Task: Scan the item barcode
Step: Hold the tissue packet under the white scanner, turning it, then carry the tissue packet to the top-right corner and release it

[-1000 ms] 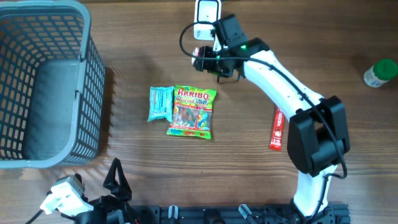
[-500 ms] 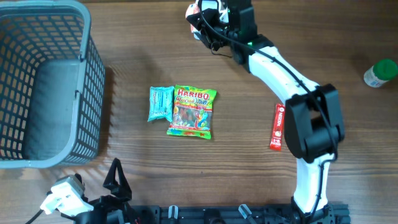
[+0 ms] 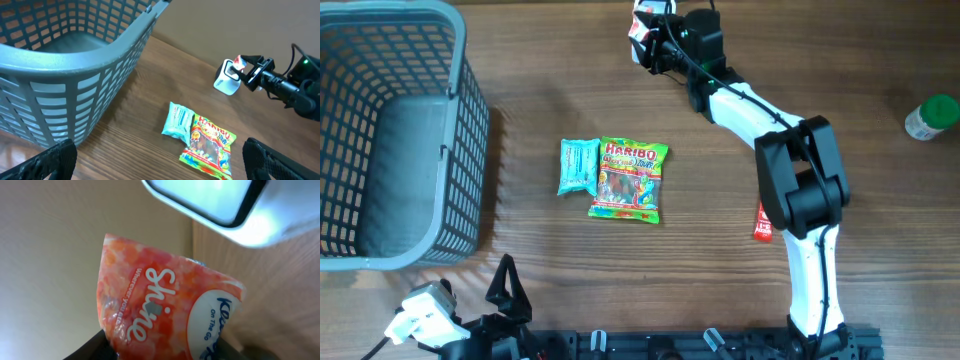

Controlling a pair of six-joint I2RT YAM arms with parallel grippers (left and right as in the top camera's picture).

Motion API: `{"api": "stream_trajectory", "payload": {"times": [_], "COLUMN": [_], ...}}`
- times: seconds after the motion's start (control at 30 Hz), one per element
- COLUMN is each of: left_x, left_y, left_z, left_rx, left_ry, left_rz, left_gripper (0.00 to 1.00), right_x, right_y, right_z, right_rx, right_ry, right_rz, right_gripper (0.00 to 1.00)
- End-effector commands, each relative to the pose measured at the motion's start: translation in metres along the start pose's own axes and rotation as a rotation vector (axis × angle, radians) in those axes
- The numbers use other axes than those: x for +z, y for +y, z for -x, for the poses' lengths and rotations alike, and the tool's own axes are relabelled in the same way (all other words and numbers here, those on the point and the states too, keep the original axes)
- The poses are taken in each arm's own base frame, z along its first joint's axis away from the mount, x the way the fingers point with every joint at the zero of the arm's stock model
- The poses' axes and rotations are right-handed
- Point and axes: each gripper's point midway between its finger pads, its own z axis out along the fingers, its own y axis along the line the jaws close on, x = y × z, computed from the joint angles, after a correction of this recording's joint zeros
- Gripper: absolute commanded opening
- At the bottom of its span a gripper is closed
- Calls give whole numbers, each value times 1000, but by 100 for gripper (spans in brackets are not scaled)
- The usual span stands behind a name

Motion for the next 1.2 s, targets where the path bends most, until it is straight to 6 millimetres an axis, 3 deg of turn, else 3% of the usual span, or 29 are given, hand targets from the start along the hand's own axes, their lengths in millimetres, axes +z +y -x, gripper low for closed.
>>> {"api": "stream_trajectory", "payload": {"times": [0.0,0.1,0.33,0.4,0.47,0.53,0.67,0.77,0.8,0.93,0.97,1.0,1.03,1.07,1.17], "left_x": [0,0,0,0,0,0,0,0,0,0,0,0,0,0,0], "left_y": [0,0,0,0,0,0,0,0,0,0,0,0,0,0,0], "left_z": [1,1,1,1,1,1,1,1,1,1,1,1,1,1,1], "left_rx": [-4,-4,-4,-4,-4,-4,-4,-4,-4,-4,-4,-4,-4,-4,-4], "left_ry": [-7,-8,-7,-7,-7,-7,-7,-7,-7,-7,-7,-7,-7,-7,-7], "left_rz": [0,0,0,0,0,0,0,0,0,0,0,0,0,0,0], "left_gripper": [100,100,100,100,100,100,100,100,100,100,100,100,100,100,100], "right_x": [4,4,6,5,6,3,-27,-72,-98,-229,-274,-310,-335,-373,-426], "right_y": [-8,-4,23,32,36,39,68,96,105,123,121,111,102,80,31], "right_z": [27,37,33,28,17,11,22,44,63,152,179,202,217,242,287], "right_rx": [79,103,77,-73,-256,-372,-508,-598,-624,-650,-637,-607,-583,-512,-428], "right_ry": [-55,-102,-112,-98,-44,-3,-21,-115,-200,-638,-763,-856,-911,-999,-1064], "right_rz": [13,41,100,125,115,104,47,-46,-111,-402,-504,-607,-679,-801,-982], "right_gripper": [49,50,52,51,30,19,18,9,8,6,6,7,9,13,15]}}
